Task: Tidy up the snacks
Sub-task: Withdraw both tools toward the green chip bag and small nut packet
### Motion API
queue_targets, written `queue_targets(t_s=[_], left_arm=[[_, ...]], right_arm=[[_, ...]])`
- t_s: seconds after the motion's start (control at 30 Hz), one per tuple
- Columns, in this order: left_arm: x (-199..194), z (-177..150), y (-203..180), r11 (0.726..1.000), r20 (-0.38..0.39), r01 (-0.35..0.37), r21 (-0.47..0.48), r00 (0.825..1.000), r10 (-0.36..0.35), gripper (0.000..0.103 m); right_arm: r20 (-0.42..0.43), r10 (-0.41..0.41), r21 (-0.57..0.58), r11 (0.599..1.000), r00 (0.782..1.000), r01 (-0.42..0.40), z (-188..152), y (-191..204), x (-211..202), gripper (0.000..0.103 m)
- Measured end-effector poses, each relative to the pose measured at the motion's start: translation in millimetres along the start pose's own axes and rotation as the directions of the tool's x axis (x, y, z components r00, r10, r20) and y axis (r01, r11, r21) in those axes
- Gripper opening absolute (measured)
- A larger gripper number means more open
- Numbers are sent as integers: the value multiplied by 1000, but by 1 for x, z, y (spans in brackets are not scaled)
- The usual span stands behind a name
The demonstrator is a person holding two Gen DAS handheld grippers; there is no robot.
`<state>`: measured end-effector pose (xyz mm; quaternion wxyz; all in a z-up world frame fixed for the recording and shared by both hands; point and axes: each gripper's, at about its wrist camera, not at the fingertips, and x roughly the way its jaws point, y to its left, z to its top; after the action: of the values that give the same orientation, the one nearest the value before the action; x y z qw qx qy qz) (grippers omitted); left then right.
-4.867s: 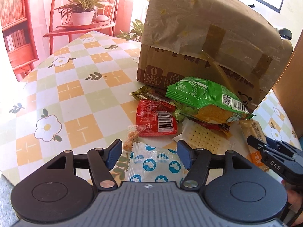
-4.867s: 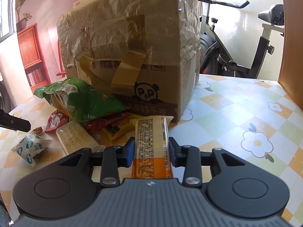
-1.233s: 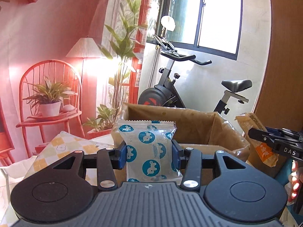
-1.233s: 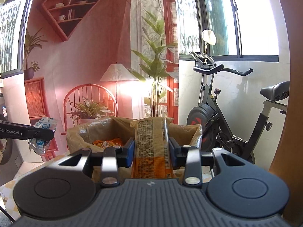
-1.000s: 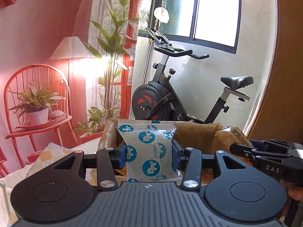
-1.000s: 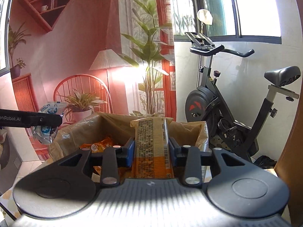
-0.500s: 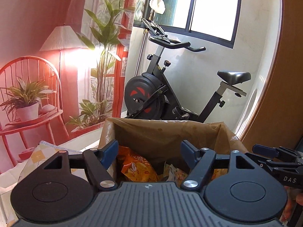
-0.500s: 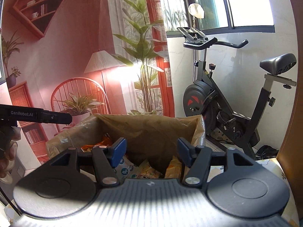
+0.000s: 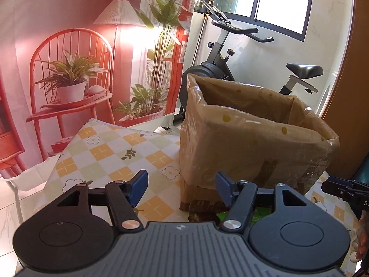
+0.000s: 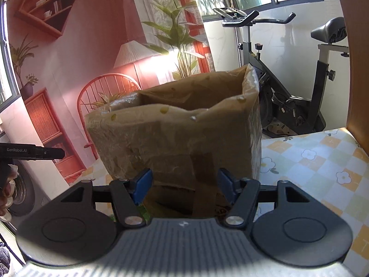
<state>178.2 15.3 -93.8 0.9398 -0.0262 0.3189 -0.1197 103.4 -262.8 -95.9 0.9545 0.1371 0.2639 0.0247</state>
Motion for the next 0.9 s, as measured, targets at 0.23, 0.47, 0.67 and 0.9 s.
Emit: queue_targets(t_s=[0.23, 0.47, 0.67, 0.9], left_arm=[[15, -45, 11, 998, -61, -14, -58, 998, 10, 64], [27, -70, 12, 997, -111, -2, -77, 994, -7, 61], [29, -84, 10, 998, -126, 12, -66, 992, -21, 61], [29, -86, 10, 998, -123, -7, -68, 992, -2, 60]], right_arm=[[-121, 48, 9, 999, 991, -47, -32, 19, 31, 66], [-146, 50, 41, 998, 988, -45, -43, 29, 41, 77], [-197, 70, 185, 982, 978, -33, -49, 21, 63, 85], [-238, 93, 272, 962, 967, -26, -40, 19, 102, 91]])
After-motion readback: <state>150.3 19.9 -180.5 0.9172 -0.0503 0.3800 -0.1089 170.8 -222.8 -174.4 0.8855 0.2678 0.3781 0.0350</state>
